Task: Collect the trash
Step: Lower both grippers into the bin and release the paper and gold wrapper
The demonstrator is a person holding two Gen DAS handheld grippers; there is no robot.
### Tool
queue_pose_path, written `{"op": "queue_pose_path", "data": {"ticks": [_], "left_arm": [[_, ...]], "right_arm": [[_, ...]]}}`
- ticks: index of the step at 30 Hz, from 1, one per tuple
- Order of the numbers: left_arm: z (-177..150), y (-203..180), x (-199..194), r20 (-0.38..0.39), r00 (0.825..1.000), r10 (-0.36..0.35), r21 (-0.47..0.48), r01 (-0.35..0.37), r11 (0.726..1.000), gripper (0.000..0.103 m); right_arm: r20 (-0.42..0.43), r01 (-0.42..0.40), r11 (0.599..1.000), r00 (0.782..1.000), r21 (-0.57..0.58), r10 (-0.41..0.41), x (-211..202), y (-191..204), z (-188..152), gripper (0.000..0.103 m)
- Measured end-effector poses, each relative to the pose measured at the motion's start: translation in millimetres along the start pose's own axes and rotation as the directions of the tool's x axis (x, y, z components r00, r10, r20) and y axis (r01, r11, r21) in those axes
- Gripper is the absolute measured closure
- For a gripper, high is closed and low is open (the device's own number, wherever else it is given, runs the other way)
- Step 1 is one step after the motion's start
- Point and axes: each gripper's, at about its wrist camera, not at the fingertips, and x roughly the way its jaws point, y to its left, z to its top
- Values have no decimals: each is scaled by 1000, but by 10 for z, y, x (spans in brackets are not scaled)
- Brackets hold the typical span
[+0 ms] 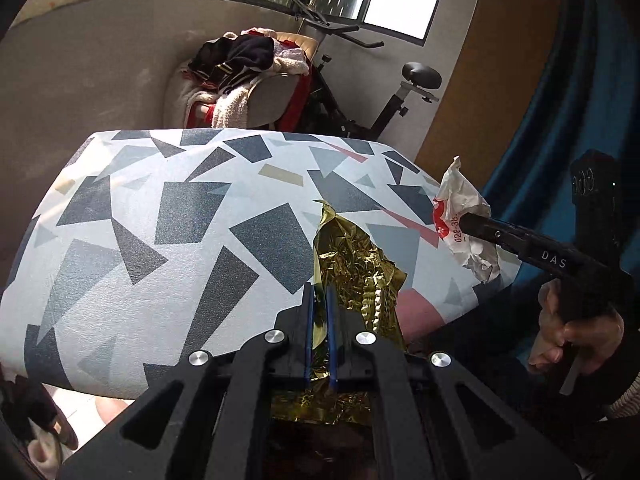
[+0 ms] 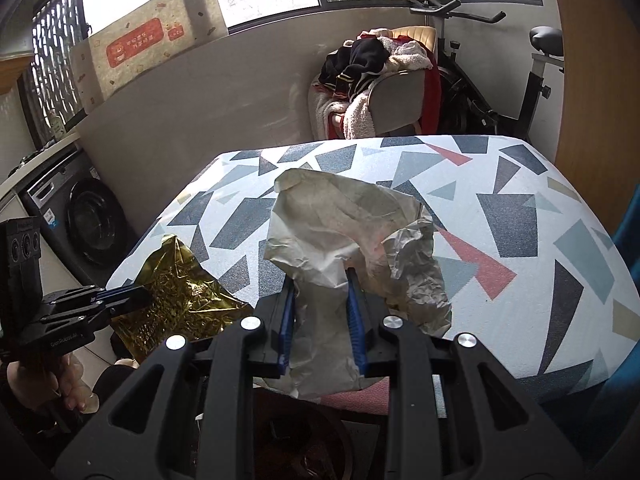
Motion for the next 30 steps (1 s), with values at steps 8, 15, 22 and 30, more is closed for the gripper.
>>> {"op": "queue_pose_path", "data": {"ticks": [8, 15, 22, 30], "left_arm": [[-589, -44, 87, -99, 995, 2, -9, -3, 1000, 97], [-798, -81, 214, -181, 983, -34, -9, 33, 999, 96], [-743, -113, 165, -169, 986, 5, 16, -3, 1000, 44], [-463, 4, -181, -47, 991, 124, 22, -123, 992, 15]], "right_arm": [[-16, -28, 999, 999, 28, 28, -55, 90, -260, 77], [-35, -48, 998, 998, 42, 50, -55, 162, -427, 77], [-82, -71, 996, 994, 57, 75, 19, 228, -657, 77], [-185, -110, 994, 976, 28, 113, 203, 431, -984, 77]]}}
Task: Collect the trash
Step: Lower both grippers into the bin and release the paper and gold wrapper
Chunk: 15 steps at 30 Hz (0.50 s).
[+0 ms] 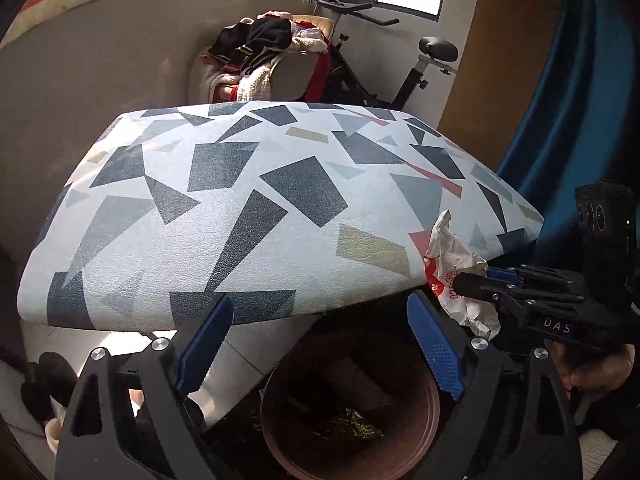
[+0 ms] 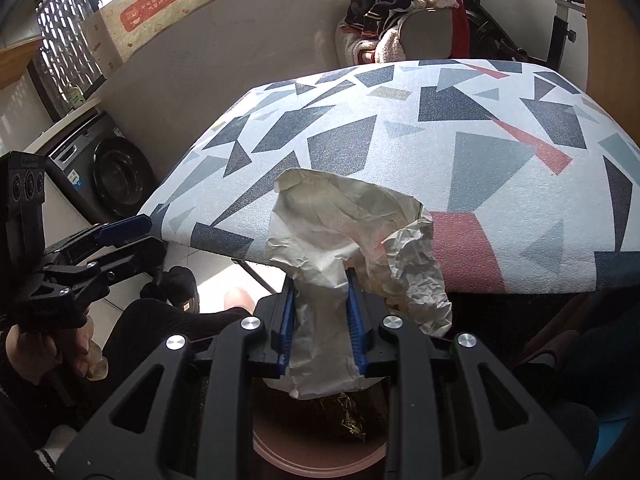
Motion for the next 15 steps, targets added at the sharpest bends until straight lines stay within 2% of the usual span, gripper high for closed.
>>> {"op": "queue_pose_path", "data": {"ticks": [5, 15], "left_arm": [[97, 95, -136, 49, 995, 86, -13, -85, 996, 9], [62, 147, -136, 46, 993, 109, -21, -108, 994, 8]], "right_arm": [[-80, -8, 999, 997, -34, 5, 194, 118, -163, 77], [-192, -14, 999, 981, -36, 7, 442, 133, -360, 76]]}}
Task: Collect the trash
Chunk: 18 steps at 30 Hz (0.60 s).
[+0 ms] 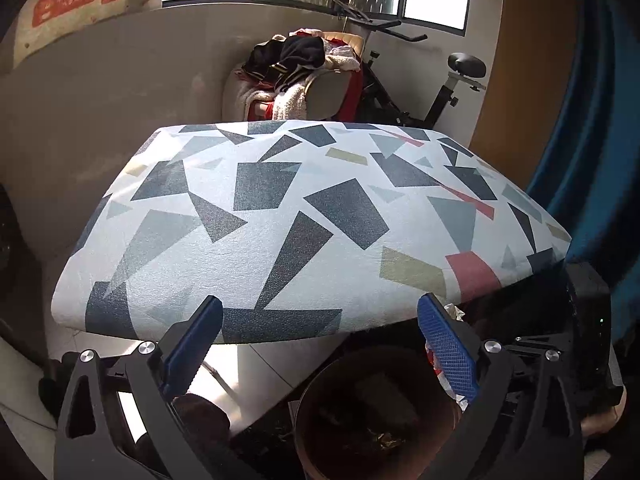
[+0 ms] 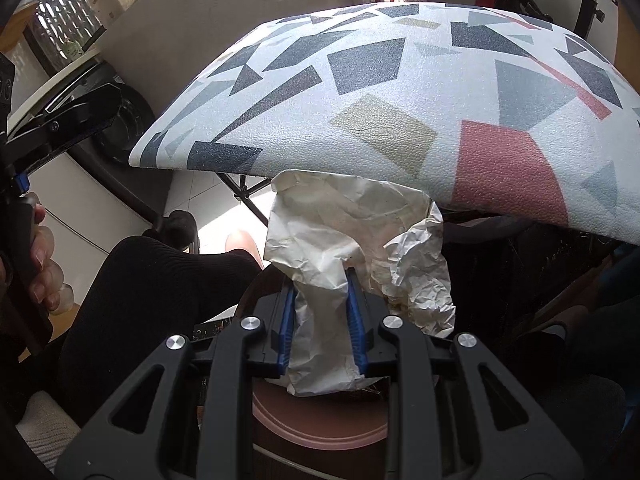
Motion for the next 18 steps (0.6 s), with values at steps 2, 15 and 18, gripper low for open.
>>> {"op": "queue_pose_path", "data": {"ticks": [2, 15, 18], "left_arm": [[-13, -11, 21, -7, 1000, 0, 4, 0, 1000, 8], [-12, -33, 69, -21, 1000, -3, 18, 3, 1000, 7], [67, -45, 79, -8, 1000, 7, 32, -7, 999, 7]], "right_arm": [[-12, 8, 1000, 1000, -1, -8, 26, 4, -6, 75], [38, 108, 994, 994, -28, -107, -61, 8, 79, 13], [81, 157, 987, 985, -41, -153, -174, -35, 200, 7]]}}
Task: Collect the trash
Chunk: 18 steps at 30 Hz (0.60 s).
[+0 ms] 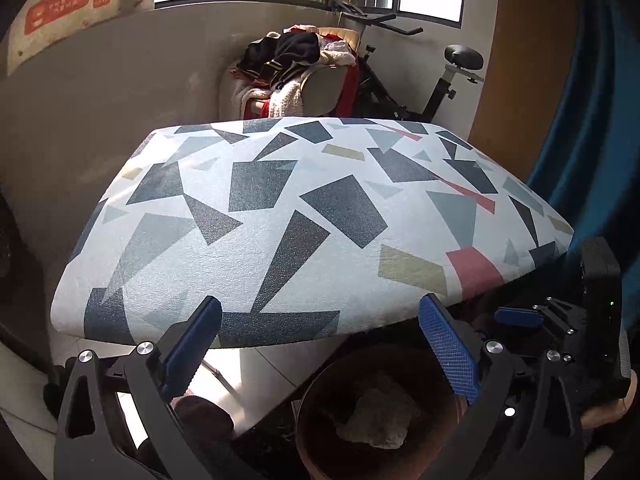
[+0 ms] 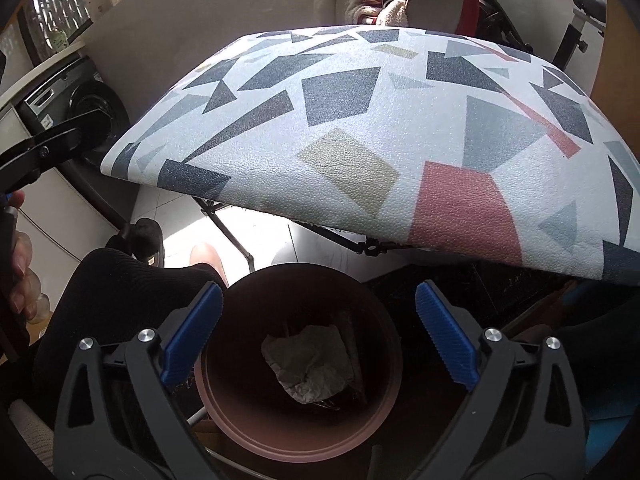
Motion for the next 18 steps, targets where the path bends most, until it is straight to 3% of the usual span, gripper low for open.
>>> {"op": "queue_pose_path", "data": {"ticks": [6, 11, 18], "left_arm": [[361, -2, -74, 78, 997, 25, 21, -27, 999, 6], [727, -103, -194, 151, 988, 31, 53, -40, 998, 6], [1051, -230, -402, 229, 973, 34, 61, -49, 997, 6]], "right_arm": [[101, 83, 997, 991, 2, -82, -262, -266, 440, 6], [203, 129, 992, 971, 11, -129, -620, -450, 827, 6], [284, 178, 984, 943, 10, -174, -1004, -537, 1148, 6]]}}
